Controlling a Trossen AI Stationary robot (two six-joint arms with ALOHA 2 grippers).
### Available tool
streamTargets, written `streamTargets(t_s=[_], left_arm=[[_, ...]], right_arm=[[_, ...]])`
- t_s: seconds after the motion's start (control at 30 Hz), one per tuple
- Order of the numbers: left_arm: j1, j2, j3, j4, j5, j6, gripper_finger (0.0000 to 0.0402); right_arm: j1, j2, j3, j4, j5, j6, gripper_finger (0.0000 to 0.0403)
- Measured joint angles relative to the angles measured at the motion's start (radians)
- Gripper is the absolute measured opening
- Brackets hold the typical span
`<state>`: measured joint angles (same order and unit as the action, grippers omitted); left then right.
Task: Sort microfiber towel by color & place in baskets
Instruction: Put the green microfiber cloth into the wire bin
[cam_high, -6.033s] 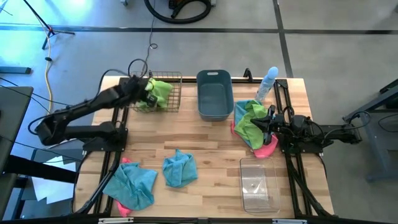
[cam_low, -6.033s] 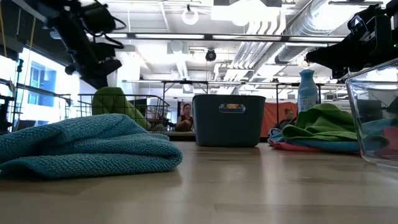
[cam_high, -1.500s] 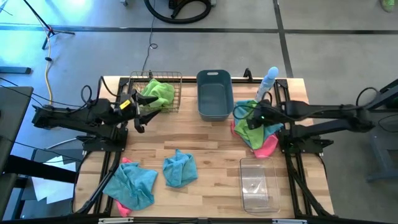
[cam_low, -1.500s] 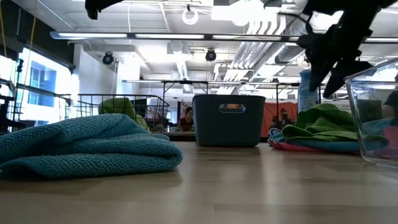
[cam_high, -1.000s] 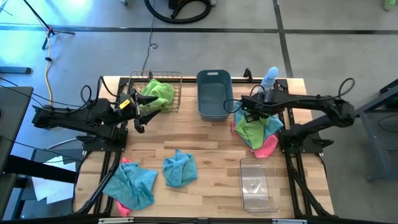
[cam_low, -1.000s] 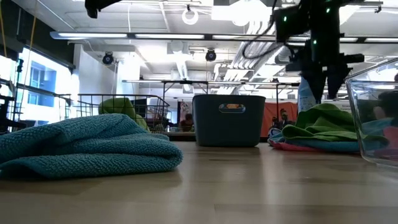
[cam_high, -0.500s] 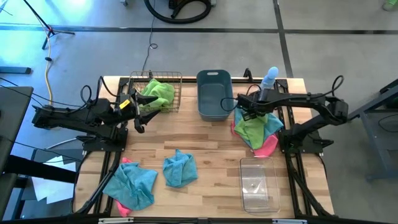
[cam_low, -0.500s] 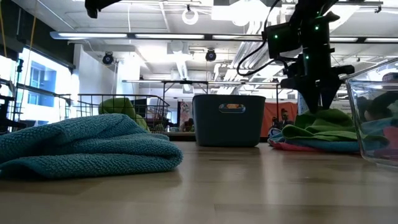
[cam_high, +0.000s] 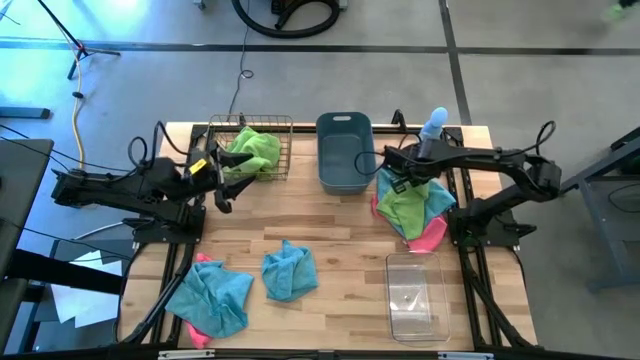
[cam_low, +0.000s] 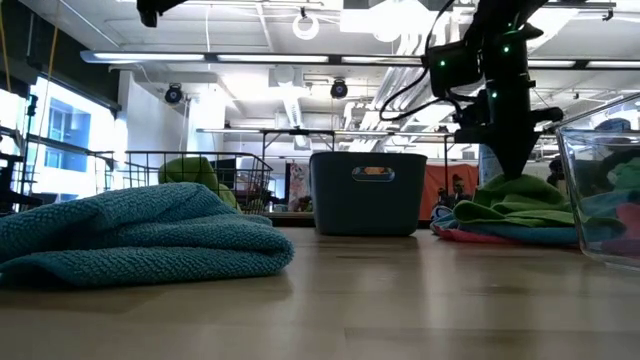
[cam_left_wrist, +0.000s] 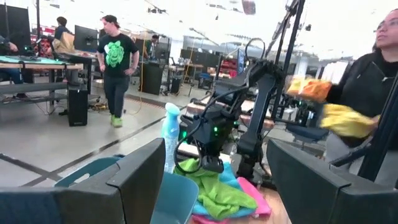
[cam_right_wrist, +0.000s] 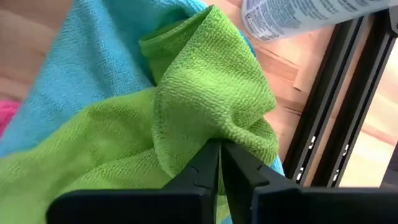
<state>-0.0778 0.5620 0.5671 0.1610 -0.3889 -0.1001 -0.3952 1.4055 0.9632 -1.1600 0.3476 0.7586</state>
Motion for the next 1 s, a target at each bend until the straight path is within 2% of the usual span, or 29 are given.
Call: streamTargets(t_s=[0.13,0.33,0.47,0.57,0.67,0.9,1.0], left_arm=[[0.0,0.01,0.007,0.07,0.0,0.0,0.0268],[0.0,0.068,0.036,0.074,0.0,0.032,0.0268],[0.0,0.115,0.037,0.07,0.006,0.022,0.0268],[0.0,0.146,0.037,0.069,0.032,0.0,0.0268],[0.0,0.167,0.037,0.069,0.069,-0.001,0.0268],[0.0,0.174,0.037,0.08,0.089,-0.007,0.0268],[0.0,0.171,0.037,0.098,0.088,-0.011,0.0268]], right_arm=[[0.058,-0.074,0.08,-0.07,0.021,0.016,0.0002],[0.124,-0.187,0.237,-0.149,0.033,0.054,0.0001],[0.123,-0.221,0.249,-0.16,-0.037,0.066,0.001],[0.12,-0.221,0.245,-0.176,-0.045,0.076,0.0027],[0.12,-0.221,0.211,-0.16,-0.039,0.071,0.0066],[0.066,-0.222,0.061,-0.132,-0.067,0.079,0.0203],[0.028,-0.221,-0.003,-0.071,-0.067,0.056,0.0246]])
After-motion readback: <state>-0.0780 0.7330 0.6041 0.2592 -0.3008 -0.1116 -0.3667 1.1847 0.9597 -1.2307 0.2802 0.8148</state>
